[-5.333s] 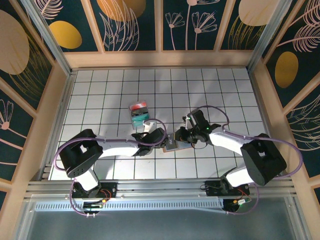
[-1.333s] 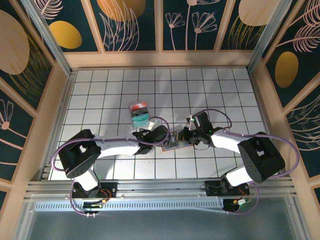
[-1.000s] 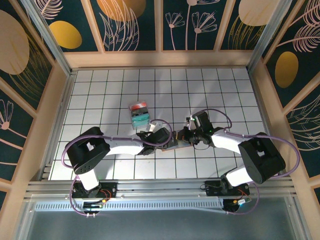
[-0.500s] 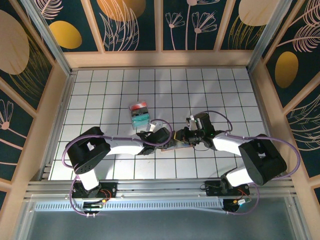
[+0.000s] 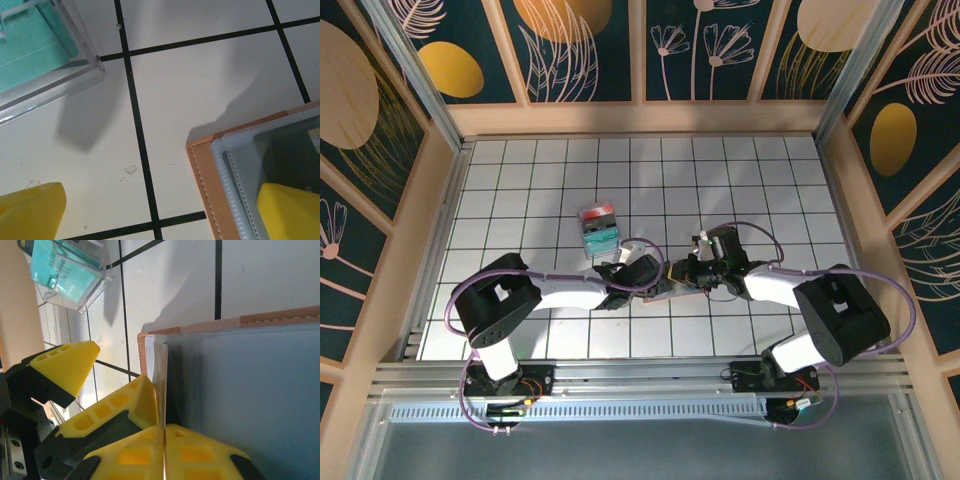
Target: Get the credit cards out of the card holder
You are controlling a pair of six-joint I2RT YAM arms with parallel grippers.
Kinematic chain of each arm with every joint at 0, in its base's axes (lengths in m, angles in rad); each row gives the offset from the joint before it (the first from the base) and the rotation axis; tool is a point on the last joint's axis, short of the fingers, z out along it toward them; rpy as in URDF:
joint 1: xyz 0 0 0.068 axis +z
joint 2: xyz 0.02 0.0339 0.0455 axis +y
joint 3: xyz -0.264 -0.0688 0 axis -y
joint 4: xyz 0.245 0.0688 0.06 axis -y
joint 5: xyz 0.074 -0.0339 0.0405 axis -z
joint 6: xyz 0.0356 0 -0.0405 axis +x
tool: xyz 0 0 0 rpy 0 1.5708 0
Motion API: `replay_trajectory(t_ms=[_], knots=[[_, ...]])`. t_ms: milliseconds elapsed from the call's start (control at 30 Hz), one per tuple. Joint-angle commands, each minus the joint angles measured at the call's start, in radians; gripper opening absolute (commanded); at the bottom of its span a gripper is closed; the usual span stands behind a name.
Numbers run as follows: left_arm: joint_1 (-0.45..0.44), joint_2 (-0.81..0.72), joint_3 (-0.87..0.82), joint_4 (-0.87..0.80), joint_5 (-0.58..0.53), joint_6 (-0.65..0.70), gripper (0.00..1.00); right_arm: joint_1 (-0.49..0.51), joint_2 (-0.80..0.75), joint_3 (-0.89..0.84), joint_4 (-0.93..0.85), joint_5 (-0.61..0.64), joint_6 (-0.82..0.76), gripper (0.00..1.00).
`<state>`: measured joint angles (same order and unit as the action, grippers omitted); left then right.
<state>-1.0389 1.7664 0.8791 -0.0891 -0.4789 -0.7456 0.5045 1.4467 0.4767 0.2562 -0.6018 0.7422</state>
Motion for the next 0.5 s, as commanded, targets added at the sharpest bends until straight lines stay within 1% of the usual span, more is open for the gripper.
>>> replay_trajectory(t_ms=[0, 33, 267, 467], knots=[[-0.007, 0.034, -0.015, -0.021, 0.057, -0.012, 0.99, 0.001, 0.001, 0.036, -0.009, -0.001, -0.021, 0.01], [-0.007, 0.033, -0.017, -0.023, 0.054, -0.017, 0.99, 0.0, -0.004, 0.039, -0.03, 0.014, -0.029, 0.0], [-0.008, 0.032, -0.023, -0.046, 0.023, -0.019, 0.99, -0.002, -0.065, 0.068, -0.191, 0.15, -0.087, 0.0], [-0.007, 0.022, -0.016, -0.061, 0.009, -0.014, 0.99, -0.004, -0.108, 0.08, -0.25, 0.215, -0.111, 0.0]])
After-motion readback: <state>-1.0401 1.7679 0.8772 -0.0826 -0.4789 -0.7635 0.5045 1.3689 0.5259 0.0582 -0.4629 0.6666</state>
